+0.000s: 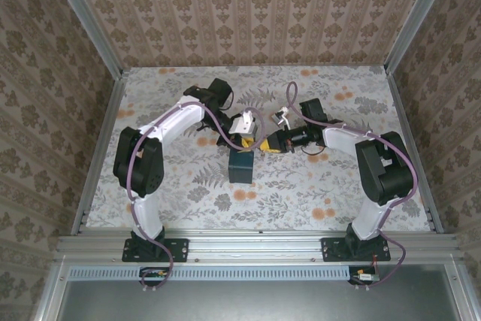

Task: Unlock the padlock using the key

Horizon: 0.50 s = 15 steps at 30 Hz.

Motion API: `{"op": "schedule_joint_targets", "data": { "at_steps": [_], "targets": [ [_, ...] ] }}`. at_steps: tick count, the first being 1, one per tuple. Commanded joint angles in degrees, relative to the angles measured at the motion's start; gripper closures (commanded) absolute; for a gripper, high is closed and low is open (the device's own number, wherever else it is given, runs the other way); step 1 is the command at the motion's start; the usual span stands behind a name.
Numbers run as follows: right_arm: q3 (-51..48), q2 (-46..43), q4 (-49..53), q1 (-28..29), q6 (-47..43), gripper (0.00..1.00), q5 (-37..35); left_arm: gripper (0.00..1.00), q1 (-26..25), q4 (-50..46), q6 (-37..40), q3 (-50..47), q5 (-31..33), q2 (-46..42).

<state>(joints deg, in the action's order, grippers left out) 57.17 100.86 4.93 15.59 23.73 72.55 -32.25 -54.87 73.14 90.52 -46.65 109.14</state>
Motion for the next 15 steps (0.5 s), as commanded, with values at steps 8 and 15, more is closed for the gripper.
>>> {"op": "schedule_joint_targets", "data": {
  "at_steps": [8,15],
  "targets": [
    [1.45,0.21,1.26,-0.65,-2.31,1.0,0.36,0.56,-0.8,-0.54,-0.11,0.49,-2.75,-0.33],
    [3.15,0.78,3.12,-0.89,-4.27,1.0,0.84,0.61,-1.76,-0.75,-0.17,0.9,-1.51,0.1]
  ]
}}
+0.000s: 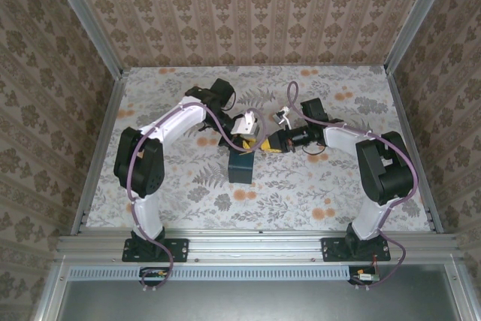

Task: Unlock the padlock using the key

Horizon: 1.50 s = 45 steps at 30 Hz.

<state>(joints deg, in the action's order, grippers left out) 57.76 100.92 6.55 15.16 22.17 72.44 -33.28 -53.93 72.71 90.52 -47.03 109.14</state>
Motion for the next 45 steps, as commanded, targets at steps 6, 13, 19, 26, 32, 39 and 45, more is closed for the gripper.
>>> {"op": "schedule_joint_targets", "data": {
  "at_steps": [6,13,19,26,32,39,45],
  "targets": [
    [6.43,4.17,5.38,-0.61,-6.81,1.0,2.1,0.7,-0.65,-2.21,0.34,1.21,-1.16,0.46],
    [4.69,3.58,6.22,-0.51,-7.49,1.0,0.09,0.7,-0.21,-0.35,-1.78,0.85,-0.74,0.37],
    [-0.94,-0.75,-0.92,-0.3,0.06,1.0,-3.01,0.69,0.05,2.63,-5.74,0.38,-1.05,0.05],
    [-2.12,-1.15,-5.28,-0.11,3.93,1.0,-4.5,0.64,-0.27,5.42,-7.74,-1.65,-2.02,-1.36],
    [-2.14,-0.41,-7.51,-0.2,5.74,1.0,-4.09,0.6,-0.21,5.91,-8.08,-2.03,-1.66,-1.64],
    [-2.46,0.11,-10.55,0.76,8.2,1.0,-4.68,0.71,-0.21,5.66,-8.35,-1.73,-2.2,-1.16],
    [-1.37,2.29,-12.12,-0.13,9.91,1.0,-3.49,0.72,-0.2,6.12,-8.11,-2.57,-2.61,-2.07]
  ]
}}
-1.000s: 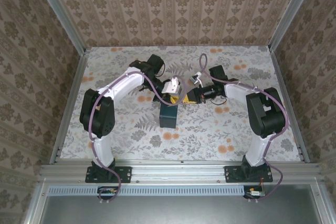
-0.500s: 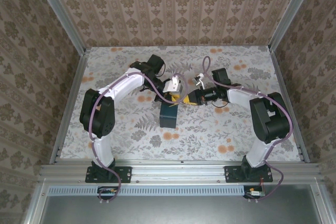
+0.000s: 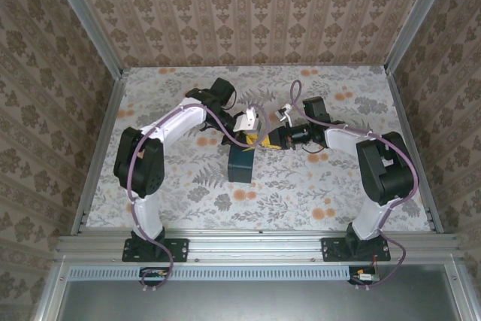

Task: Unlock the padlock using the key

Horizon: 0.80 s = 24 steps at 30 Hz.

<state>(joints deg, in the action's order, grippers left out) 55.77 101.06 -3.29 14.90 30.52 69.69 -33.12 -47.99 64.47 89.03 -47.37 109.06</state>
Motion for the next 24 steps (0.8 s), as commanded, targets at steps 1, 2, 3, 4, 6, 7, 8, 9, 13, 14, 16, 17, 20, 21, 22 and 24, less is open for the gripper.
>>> {"op": "schedule_joint_targets", "data": {
  "at_steps": [1,2,3,4,6,7,8,9,13,14,16,17,20,21,22,24],
  "targets": [
    [1.05,2.48,-2.79,0.41,2.2,1.0,-0.32,0.73,-0.27,0.35,0.24,-1.22,-2.4,-2.16],
    [1.24,2.64,-2.64,0.72,2.43,1.0,-0.19,0.74,-0.27,0.69,0.15,-1.39,-2.38,-2.26],
    [1.45,2.61,-2.65,1.06,2.71,1.0,-0.11,0.74,-0.27,1.24,-0.26,-1.58,-2.55,-2.34],
    [1.45,2.57,-2.77,1.29,3.07,1.0,0.0,0.74,-0.27,1.38,-0.37,-1.69,-2.68,-2.44],
    [1.34,2.62,-2.69,1.4,4.04,1.0,-0.04,0.74,-0.27,2.37,-0.87,-2.25,-2.93,-2.6],
    [1.15,2.66,-2.78,1.26,4.37,1.0,0.02,0.74,-0.27,2.83,-1.09,-2.57,-2.99,-2.68],
    [0.9,2.88,-3.22,1.04,5.0,1.0,0.0,0.75,-0.23,2.99,-1.03,-2.75,-3.19,-2.81],
    [0.47,3.03,-4.6,0.89,6.41,1.0,0.09,0.75,-0.27,3.1,-0.9,-3.01,-3.26,-2.96],
    [-0.4,3.95,-11.58,1.02,12.99,1.0,1.23,0.75,-0.45,3.67,-1.14,-3.6,-2.83,-3.31],
    [-0.36,3.77,-12.35,1.1,13.76,1.0,1.44,0.75,-0.46,3.48,-0.87,-3.57,-2.78,-3.32],
    [0.1,3.47,-12.41,1.15,14.98,1.0,2.08,0.75,-0.37,3.68,-0.93,-3.59,-2.68,-3.37],
    [0.49,3.18,-11.31,1.17,14.32,1.0,2.2,0.75,-0.36,3.69,-0.96,-3.56,-2.68,-3.25],
    [1.45,1.8,-6.06,1.08,10.25,1.0,2.28,0.74,0.2,3.94,-1.49,-3.51,-2.9,-3.05],
    [1.29,1.21,-5.38,1.03,9.38,1.0,2.15,0.73,0.4,4.06,-1.63,-3.52,-3.14,-3.04],
    [1.05,0.91,-5.17,1.1,8.93,1.0,2.12,0.71,0.51,4.14,-1.63,-3.72,-3.24,-3.1],
    [0.74,1.08,-5.24,1.09,8.61,1.0,1.92,0.68,0.52,4.71,-1.95,-4.15,-3.08,-3.45]
  ]
}}
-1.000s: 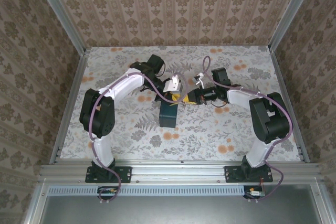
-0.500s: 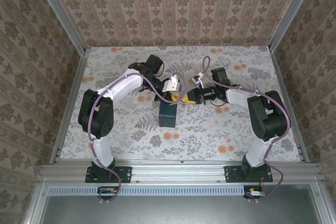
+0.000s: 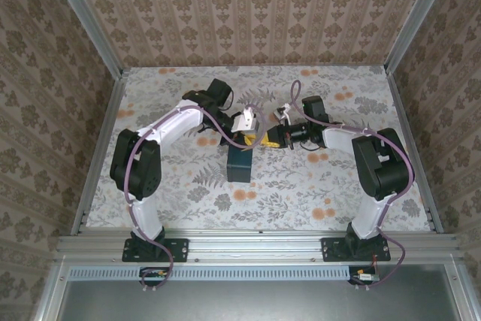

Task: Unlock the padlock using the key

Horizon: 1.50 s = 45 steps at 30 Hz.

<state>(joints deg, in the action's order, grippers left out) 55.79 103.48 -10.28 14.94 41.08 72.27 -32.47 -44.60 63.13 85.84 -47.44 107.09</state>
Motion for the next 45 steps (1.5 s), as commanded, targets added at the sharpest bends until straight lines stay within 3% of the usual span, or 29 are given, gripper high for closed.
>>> {"op": "schedule_joint_targets", "data": {
  "at_steps": [1,20,45],
  "targets": [
    [0.44,-1.17,1.69,0.99,-2.18,1.0,-0.55,0.66,-0.06,1.54,-0.76,-1.07,-2.86,-1.59],
    [-3.54,-5.76,5.27,-0.72,-7.76,1.0,-1.22,0.6,0.48,0.36,-1.09,0.05,-2.64,-0.87],
    [-2.44,-4.39,-1.62,-0.7,-3.34,1.0,-1.97,0.6,0.39,-0.2,-1.35,0.5,-2.61,-0.49]
  ]
}}
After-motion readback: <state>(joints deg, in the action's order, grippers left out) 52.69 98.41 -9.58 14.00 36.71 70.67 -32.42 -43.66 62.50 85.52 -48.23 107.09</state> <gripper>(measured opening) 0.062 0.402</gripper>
